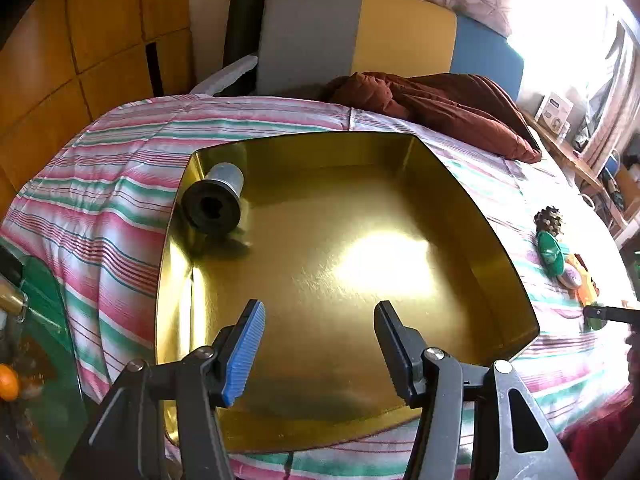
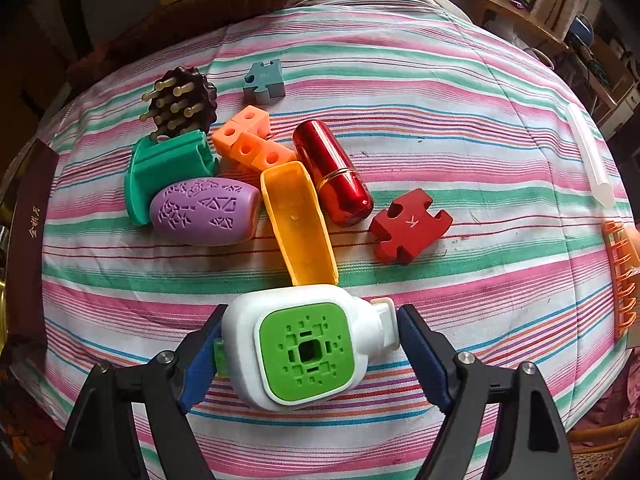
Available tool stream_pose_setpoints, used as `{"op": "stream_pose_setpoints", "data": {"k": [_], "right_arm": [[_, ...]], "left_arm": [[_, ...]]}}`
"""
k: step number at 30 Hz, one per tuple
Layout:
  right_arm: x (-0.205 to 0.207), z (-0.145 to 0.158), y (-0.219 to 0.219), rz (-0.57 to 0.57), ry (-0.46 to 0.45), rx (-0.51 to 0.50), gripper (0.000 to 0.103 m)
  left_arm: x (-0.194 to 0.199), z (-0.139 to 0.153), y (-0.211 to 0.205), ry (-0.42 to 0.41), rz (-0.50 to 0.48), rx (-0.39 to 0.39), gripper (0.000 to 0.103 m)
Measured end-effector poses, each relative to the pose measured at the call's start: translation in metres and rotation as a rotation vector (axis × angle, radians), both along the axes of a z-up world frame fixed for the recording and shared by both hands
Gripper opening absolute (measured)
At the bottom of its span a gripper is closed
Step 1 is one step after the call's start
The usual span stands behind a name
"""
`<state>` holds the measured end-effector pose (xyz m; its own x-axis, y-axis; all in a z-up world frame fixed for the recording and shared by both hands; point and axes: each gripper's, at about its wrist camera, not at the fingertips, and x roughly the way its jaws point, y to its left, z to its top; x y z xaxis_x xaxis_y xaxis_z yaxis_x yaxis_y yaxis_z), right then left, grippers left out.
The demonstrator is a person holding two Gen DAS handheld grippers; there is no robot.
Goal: Organize rigid objects
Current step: 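Carry the white-green bottle in the right gripper toward the gold tray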
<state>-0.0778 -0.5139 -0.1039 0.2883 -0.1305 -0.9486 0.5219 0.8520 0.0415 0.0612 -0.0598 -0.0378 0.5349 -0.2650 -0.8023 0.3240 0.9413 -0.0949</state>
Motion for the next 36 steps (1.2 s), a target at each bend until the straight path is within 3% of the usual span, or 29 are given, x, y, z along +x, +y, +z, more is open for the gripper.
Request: {"op": "stream_pose_setpoints", "data": {"k": [6,9,12,14,17,28,30,36], "right_arm": [[0.005,0.004,0.021,0.086,-0.025,-0.017,0.083],[0.011,0.007,0.041,0.182,-0.05,-0.012,0.083],[0.018,0.003,0.063,0.268,-0.027,-0.026,0.083],[0.021,0.0,0.076,0.302,-0.01,-0.087,0.083],[0.021,-0.001,0.083,0.301,-0.008,-0.117,0.082],[0.02,-0.004,0.097,0.3,-0.017,-0.182,0.079],[0.022,-0.003,0.1,0.296,-0.02,-0.181,0.079],[0.031,0.013,0.132,0.331,-0.057,-0.172,0.079]], "left_arm": [[-0.018,0.005,-0.001,-0.039,-0.008,0.014,0.053],[-0.022,0.004,0.005,-0.028,-0.002,0.005,0.048],[-0.029,0.003,0.01,-0.037,0.009,0.028,0.047],[-0.033,0.004,0.012,-0.052,0.017,0.046,0.047],[-0.039,0.007,0.016,-0.089,0.04,0.085,0.051],[-0.042,0.01,0.024,-0.119,0.059,0.081,0.054],[-0.042,0.011,0.025,-0.124,0.063,0.085,0.058],[-0.043,0.011,0.032,-0.126,0.073,0.072,0.063]]}}
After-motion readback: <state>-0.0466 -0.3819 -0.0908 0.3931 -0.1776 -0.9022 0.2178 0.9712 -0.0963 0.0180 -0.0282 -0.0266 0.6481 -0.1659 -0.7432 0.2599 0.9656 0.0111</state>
